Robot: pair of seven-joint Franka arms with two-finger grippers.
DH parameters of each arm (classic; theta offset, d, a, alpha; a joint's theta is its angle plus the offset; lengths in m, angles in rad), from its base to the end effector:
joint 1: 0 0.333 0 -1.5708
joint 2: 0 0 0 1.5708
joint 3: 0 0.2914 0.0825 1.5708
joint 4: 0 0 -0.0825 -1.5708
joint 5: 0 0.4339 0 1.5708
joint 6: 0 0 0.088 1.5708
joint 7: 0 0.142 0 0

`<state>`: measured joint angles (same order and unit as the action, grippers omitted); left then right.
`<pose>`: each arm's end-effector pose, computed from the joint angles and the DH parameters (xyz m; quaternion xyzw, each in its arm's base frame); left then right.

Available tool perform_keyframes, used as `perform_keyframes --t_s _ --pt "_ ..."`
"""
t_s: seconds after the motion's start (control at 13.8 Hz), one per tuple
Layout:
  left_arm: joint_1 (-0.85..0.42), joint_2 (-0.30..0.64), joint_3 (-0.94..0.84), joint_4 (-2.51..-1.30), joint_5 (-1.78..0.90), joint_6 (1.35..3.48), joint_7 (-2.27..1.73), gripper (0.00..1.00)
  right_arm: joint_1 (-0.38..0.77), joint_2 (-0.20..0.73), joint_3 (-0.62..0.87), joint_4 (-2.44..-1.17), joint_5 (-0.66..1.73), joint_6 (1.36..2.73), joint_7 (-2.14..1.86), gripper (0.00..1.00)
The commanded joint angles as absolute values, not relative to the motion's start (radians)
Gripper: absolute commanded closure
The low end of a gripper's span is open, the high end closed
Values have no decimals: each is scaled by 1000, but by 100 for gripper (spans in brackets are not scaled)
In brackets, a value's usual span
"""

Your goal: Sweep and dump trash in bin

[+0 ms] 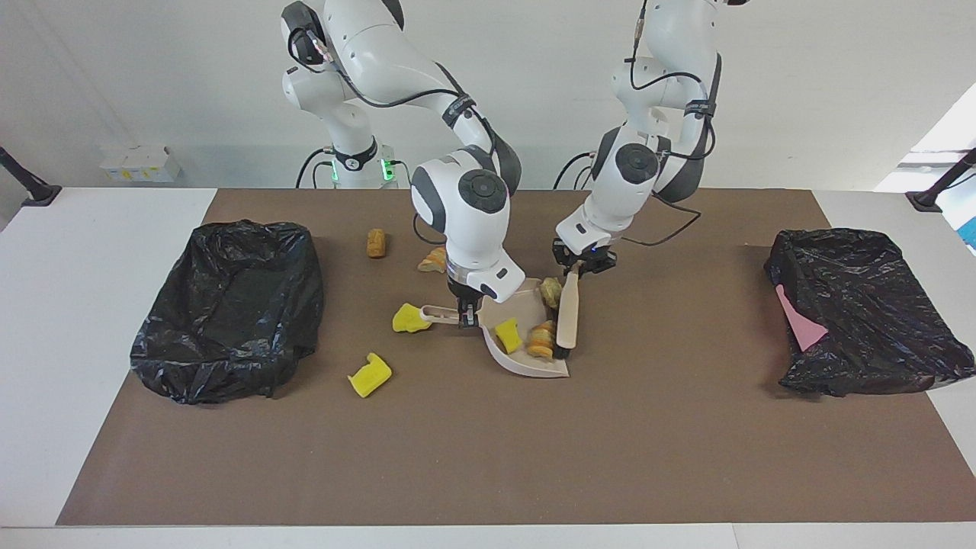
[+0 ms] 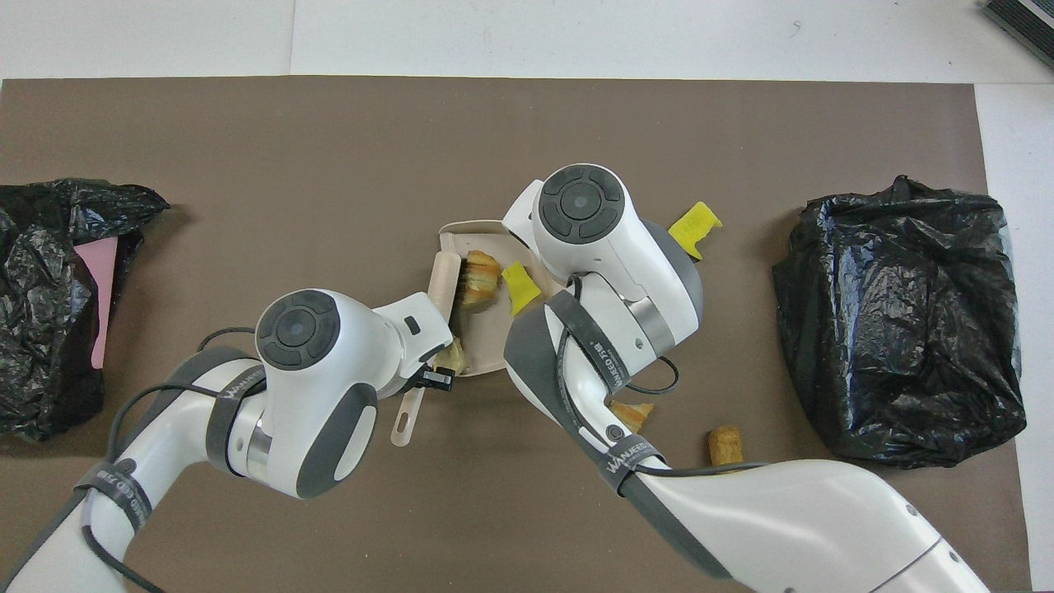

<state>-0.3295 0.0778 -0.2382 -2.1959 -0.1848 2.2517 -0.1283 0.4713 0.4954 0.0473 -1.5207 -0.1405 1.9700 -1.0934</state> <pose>0.4788 -0.3185 0.2578 0.9839 -0.1592 -0.0371 0.0719 0.6336 0.3423 0.2927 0.6721 0.7382 -0.0366 0.0442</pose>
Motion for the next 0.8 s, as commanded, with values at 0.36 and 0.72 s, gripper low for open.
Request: perform_keyframes --t_s 0.36,0.72 --pt "-264 -1 -212 -2155 -210 2238 -270 100 466 500 57 -1523 -158 1977 -1077 100" --pt "-200 -77 -212 -2207 -212 2123 -431 100 466 500 57 -1523 -158 1977 -1089 100"
